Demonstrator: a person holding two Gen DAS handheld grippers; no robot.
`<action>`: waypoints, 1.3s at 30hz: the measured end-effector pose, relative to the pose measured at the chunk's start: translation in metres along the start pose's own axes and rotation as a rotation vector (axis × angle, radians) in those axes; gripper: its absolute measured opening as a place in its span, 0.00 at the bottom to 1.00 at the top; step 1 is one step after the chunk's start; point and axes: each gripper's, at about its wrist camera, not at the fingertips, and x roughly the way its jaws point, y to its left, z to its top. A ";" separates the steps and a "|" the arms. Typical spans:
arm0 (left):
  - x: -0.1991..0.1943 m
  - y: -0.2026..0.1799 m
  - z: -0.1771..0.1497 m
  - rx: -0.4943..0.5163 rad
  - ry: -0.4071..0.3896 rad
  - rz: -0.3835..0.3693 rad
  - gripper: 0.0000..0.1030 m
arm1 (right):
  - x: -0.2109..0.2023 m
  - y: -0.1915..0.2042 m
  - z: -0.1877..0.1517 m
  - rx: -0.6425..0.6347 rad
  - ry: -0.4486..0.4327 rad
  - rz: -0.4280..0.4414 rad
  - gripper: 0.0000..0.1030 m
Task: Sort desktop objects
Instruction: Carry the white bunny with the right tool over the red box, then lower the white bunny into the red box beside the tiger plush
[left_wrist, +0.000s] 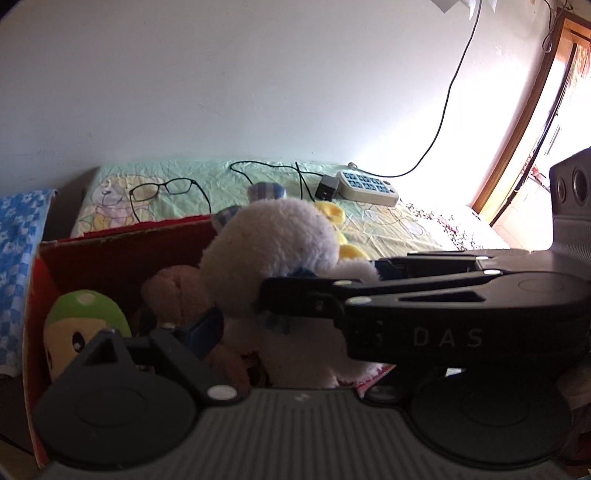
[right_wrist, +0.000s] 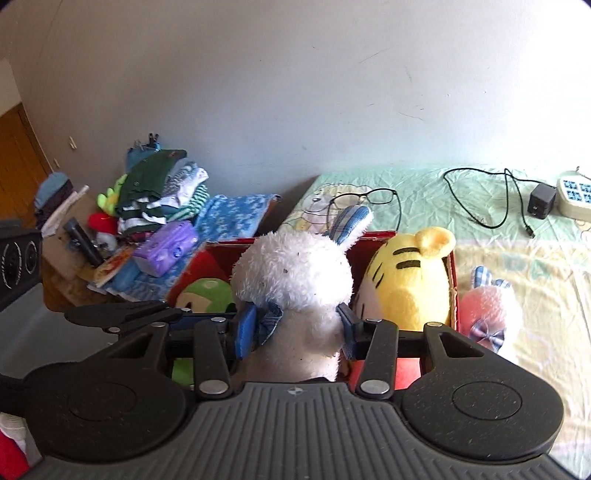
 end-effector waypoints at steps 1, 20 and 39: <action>0.003 0.004 0.000 0.001 0.013 -0.015 0.87 | 0.006 0.000 0.000 -0.009 0.010 -0.025 0.47; 0.043 0.040 -0.011 -0.001 0.169 -0.178 0.88 | 0.043 0.002 -0.004 -0.025 0.149 -0.157 0.52; 0.053 0.044 -0.013 0.014 0.230 -0.165 0.88 | 0.024 -0.016 0.000 0.182 0.062 -0.068 0.26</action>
